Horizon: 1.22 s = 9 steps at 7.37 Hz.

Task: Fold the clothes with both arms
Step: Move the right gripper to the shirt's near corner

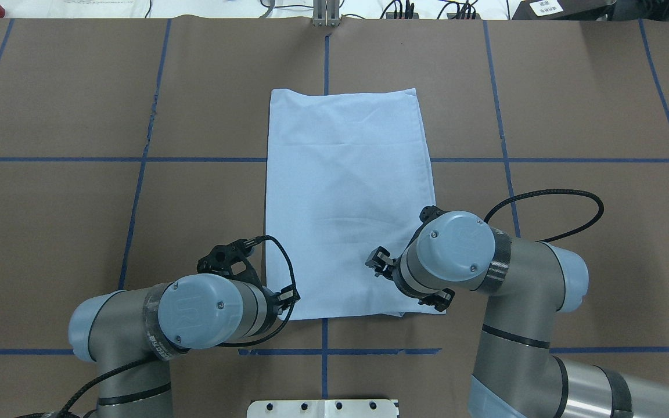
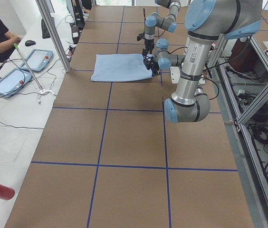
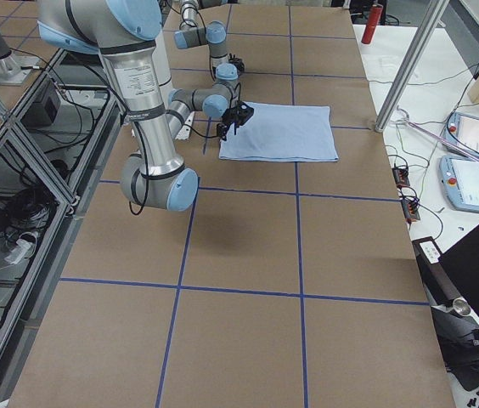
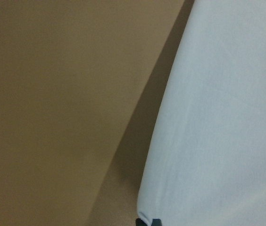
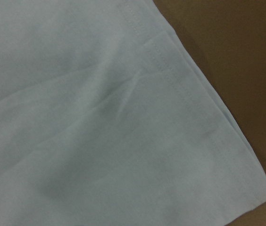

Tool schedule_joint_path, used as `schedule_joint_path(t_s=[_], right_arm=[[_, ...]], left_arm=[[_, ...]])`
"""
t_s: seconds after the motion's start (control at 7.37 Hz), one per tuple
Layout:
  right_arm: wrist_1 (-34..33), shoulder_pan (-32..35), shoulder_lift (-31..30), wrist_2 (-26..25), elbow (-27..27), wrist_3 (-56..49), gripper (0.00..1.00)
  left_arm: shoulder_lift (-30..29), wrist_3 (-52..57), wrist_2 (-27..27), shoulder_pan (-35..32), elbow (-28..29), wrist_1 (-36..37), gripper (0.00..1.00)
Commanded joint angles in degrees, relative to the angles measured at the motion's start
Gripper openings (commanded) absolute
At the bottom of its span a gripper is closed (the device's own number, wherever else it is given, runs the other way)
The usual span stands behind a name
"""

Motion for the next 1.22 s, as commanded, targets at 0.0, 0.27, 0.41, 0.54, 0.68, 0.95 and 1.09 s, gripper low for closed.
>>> schedule_joint_path(t_s=[0.0,0.27,0.41,0.54,0.68,0.95,1.09], right_arm=[[0.0,-1.7,-0.3,-2.2,-1.0,2.8,1.0],[-0.3,-2.7,-1.0,-2.6,-0.9,3.2,1.0],[-0.3,-2.7,-2.0,-2.7,-0.7,3.2,1.0],[-0.3,-3.3,-2.2,-3.0,-0.8,4.0,1.0],[-0.3,-3.5,-2.0,-2.9,-0.9,4.1,1.0],[-0.3,-3.8,-2.0,-3.0,-0.9,4.1,1.0],[-0.3,-3.9,-2.1,-3.0,-0.9,4.1,1.0]], left_arm=[[0.0,0.0,0.0,0.0,0.0,-0.1,0.0],[-0.1,0.0,0.0,0.1,-0.1,-0.2,0.0],[-0.1,0.0,0.1,0.1,0.0,-0.2,0.0],[-0.1,0.0,0.1,0.1,0.0,-0.2,0.0],[-0.1,0.0,0.1,0.1,0.0,-0.3,0.0],[-0.1,0.0,0.1,0.1,-0.1,-0.2,0.0],[-0.1,0.0,0.1,0.1,-0.1,-0.2,0.0]])
